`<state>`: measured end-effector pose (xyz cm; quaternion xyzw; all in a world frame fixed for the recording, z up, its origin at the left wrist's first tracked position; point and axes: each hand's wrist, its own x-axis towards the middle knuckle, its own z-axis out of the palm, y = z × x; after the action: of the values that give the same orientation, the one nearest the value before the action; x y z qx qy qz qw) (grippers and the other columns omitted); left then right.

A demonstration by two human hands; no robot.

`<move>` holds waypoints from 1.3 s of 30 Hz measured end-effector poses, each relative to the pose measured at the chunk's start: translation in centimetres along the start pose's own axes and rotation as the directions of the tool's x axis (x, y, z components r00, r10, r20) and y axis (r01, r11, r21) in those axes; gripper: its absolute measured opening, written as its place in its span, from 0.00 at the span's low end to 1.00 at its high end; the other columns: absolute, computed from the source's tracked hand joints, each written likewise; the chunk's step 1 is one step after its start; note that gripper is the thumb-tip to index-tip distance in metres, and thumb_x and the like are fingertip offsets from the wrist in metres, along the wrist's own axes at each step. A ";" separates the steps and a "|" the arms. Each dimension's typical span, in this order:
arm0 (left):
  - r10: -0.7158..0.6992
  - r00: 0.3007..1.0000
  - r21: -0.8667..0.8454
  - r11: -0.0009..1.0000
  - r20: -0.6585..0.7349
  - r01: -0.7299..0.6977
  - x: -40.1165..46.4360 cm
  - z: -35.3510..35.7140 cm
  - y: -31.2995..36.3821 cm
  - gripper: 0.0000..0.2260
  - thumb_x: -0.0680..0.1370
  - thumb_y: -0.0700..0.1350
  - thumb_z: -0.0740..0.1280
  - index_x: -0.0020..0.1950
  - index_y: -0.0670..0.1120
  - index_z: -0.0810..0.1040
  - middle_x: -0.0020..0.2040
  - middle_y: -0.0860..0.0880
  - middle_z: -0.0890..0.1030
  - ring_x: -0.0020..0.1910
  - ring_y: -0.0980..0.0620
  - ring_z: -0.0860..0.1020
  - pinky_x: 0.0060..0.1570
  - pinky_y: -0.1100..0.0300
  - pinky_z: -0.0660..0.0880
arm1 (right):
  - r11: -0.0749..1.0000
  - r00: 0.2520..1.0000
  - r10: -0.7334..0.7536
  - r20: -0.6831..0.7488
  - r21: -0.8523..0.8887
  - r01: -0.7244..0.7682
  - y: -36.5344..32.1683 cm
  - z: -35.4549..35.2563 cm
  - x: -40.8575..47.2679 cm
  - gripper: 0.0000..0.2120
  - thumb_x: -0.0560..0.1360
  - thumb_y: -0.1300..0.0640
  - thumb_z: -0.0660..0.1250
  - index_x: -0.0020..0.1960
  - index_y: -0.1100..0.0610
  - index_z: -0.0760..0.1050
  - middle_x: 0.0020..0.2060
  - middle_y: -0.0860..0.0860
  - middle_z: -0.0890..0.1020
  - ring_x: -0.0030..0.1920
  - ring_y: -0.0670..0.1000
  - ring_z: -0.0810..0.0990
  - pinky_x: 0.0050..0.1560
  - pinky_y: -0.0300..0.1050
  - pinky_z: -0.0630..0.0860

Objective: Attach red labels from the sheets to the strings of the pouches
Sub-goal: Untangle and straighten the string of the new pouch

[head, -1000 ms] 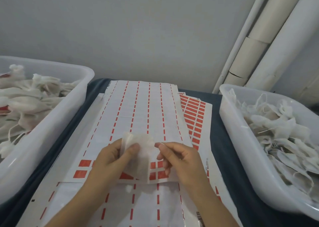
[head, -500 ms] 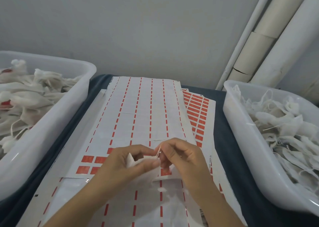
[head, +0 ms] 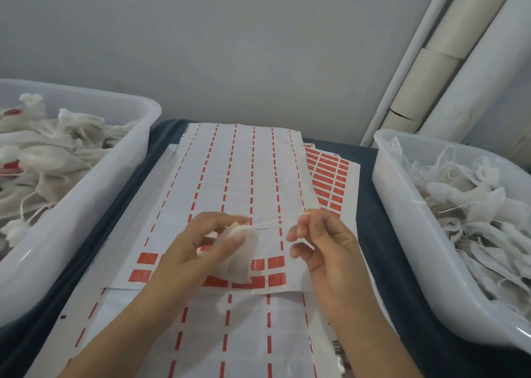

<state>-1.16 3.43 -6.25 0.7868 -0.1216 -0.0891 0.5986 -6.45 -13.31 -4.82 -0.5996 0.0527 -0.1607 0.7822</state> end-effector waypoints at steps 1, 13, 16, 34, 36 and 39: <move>0.047 0.997 0.012 0.999 -0.059 -0.047 -0.1 0.0 0.0 0.14 0.65 0.64 0.63 0.47 0.61 0.76 0.47 0.65 0.76 0.46 0.60 0.76 0.33 0.74 0.72 | 1.000 0.999 -0.021 0.028 -0.008 0.021 -0.1 0.0 0.0 0.10 0.69 0.50 0.62 0.36 0.46 0.82 0.35 0.47 0.83 0.39 0.48 0.83 0.39 0.36 0.78; -0.097 0.876 -0.700 0.562 0.473 0.440 0.8 -0.9 0.0 0.22 0.74 0.56 0.57 0.52 0.43 0.83 0.39 0.48 0.82 0.25 0.56 0.74 0.26 0.65 0.74 | 0.768 0.804 -0.183 0.565 -0.428 0.476 0.7 2.1 -2.1 0.07 0.75 0.57 0.66 0.43 0.57 0.81 0.35 0.39 0.80 0.37 0.35 0.76 0.41 0.26 0.69; -0.039 0.897 -0.822 0.385 0.440 0.420 0.9 -1.9 -0.3 0.16 0.73 0.53 0.63 0.47 0.42 0.84 0.34 0.52 0.77 0.23 0.58 0.67 0.22 0.68 0.68 | 0.752 0.803 -0.131 0.581 -0.470 0.463 1.1 2.1 -2.1 0.08 0.75 0.56 0.66 0.44 0.59 0.82 0.37 0.47 0.80 0.37 0.36 0.75 0.40 0.27 0.69; -0.113 0.710 -0.121 0.955 0.695 0.270 0.3 -0.7 0.5 0.15 0.68 0.59 0.66 0.27 0.50 0.76 0.25 0.52 0.73 0.23 0.57 0.70 0.28 0.67 0.71 | 0.695 0.922 -0.285 0.264 -0.605 0.388 3.2 2.4 -1.8 0.07 0.77 0.46 0.56 0.43 0.44 0.69 0.35 0.36 0.77 0.42 0.40 0.78 0.41 0.28 0.73; -0.109 0.768 -0.109 0.968 0.631 0.227 -0.3 -0.7 0.6 0.15 0.67 0.62 0.70 0.35 0.50 0.80 0.30 0.50 0.74 0.27 0.57 0.70 0.32 0.68 0.71 | 0.710 0.938 -0.286 0.195 -0.614 0.344 3.2 2.5 -1.7 0.07 0.76 0.44 0.54 0.41 0.42 0.68 0.37 0.36 0.76 0.41 0.40 0.77 0.40 0.28 0.72; -0.030 0.905 -0.140 0.985 0.424 0.098 -0.4 -0.5 0.6 0.18 0.62 0.61 0.68 0.41 0.48 0.81 0.30 0.51 0.76 0.27 0.57 0.71 0.32 0.69 0.71 | 0.738 0.949 -0.310 0.054 -0.616 0.276 2.7 2.3 -1.4 0.06 0.75 0.46 0.57 0.41 0.43 0.69 0.40 0.30 0.76 0.45 0.36 0.77 0.40 0.24 0.71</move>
<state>-1.46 3.91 -5.56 0.7026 -0.2142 -0.2855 0.6156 -6.64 -10.16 -6.95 -0.8178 0.0275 -0.2712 0.5069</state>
